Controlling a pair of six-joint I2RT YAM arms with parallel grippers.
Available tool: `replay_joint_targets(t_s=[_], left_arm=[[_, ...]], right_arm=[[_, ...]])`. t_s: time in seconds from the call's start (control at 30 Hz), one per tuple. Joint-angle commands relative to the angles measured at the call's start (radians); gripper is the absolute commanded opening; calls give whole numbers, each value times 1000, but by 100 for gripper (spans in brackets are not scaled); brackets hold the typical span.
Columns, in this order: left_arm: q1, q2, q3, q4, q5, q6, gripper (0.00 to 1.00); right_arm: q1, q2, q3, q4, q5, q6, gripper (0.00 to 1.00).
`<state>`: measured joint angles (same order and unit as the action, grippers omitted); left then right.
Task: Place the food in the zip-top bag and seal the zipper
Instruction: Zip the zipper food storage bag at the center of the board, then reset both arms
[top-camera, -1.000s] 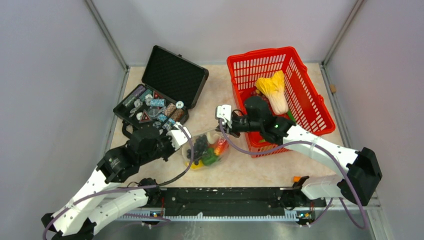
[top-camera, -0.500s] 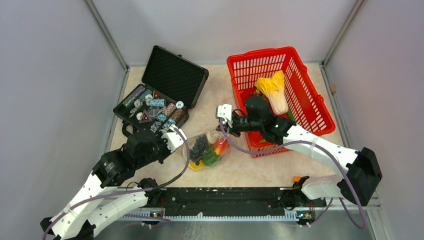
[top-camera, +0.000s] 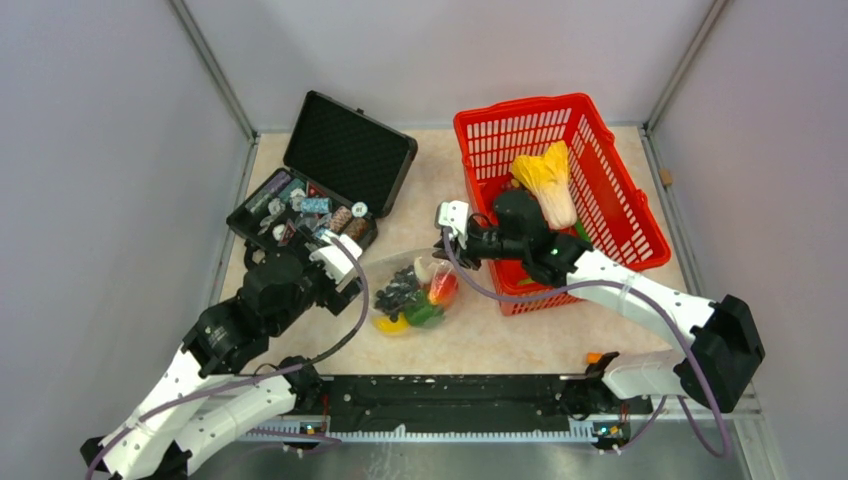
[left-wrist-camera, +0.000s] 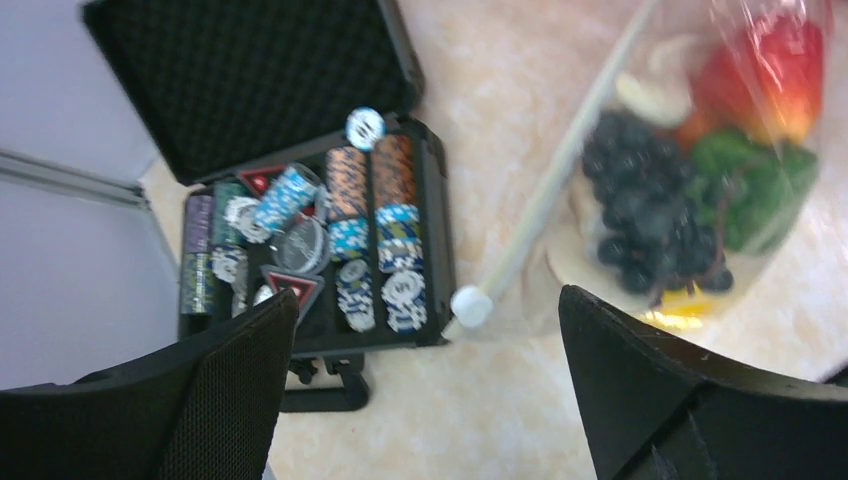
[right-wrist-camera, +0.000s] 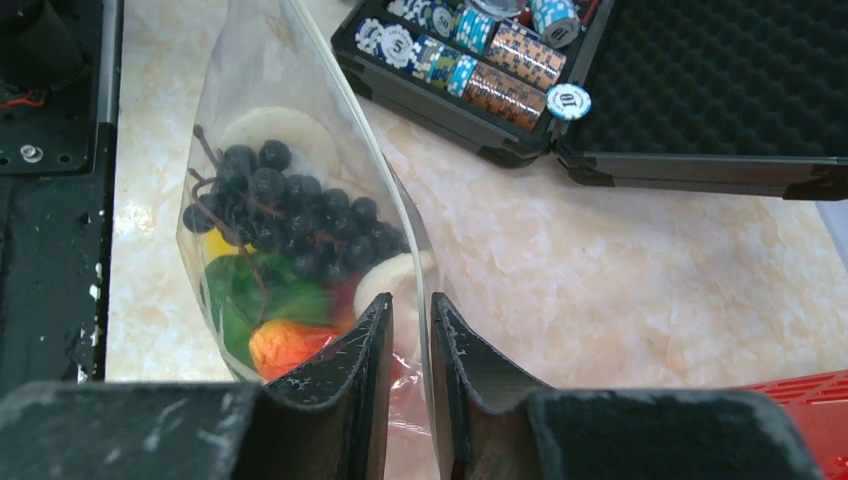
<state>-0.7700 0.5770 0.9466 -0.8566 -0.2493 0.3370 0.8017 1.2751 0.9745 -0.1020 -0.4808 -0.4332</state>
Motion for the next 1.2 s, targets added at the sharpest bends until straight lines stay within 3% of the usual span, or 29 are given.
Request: replay_joint_targets(t_s=[0.0, 0.1, 0.3, 0.33, 0.37, 0.4, 0.57, 0.6, 0.63, 0.93, 1.17], left_arm=[[5, 11, 30, 263, -146, -39, 99], [5, 19, 26, 340, -171, -74, 99], [5, 51, -7, 426, -233, -124, 99], [5, 62, -8, 428, -246, -134, 99], [5, 72, -8, 432, -266, -146, 99], [6, 83, -6, 433, -290, -161, 99], [22, 96, -17, 484, -325, -204, 99], [31, 95, -22, 499, -327, -214, 99], [45, 95, -24, 510, -333, -229, 99], [285, 151, 7, 475, -95, -375, 99], [403, 282, 129, 382, -3, -518, 99]], right_arm=[[-11, -12, -8, 89, -25, 49, 20], [-11, -3, -11, 95, -10, 59, 20], [-11, 4, -5, 141, 45, 91, 32], [-11, 1, -4, 152, 66, 98, 40], [-12, -3, -2, 166, 87, 108, 64], [-11, -8, 1, 174, 114, 114, 70], [-10, -59, 1, 241, 168, 142, 74], [-11, -77, -7, 267, 183, 155, 89], [-10, -92, -17, 291, 198, 167, 96], [-15, -200, -34, 363, 394, 241, 98], [-117, -164, 80, 205, 551, 486, 99]])
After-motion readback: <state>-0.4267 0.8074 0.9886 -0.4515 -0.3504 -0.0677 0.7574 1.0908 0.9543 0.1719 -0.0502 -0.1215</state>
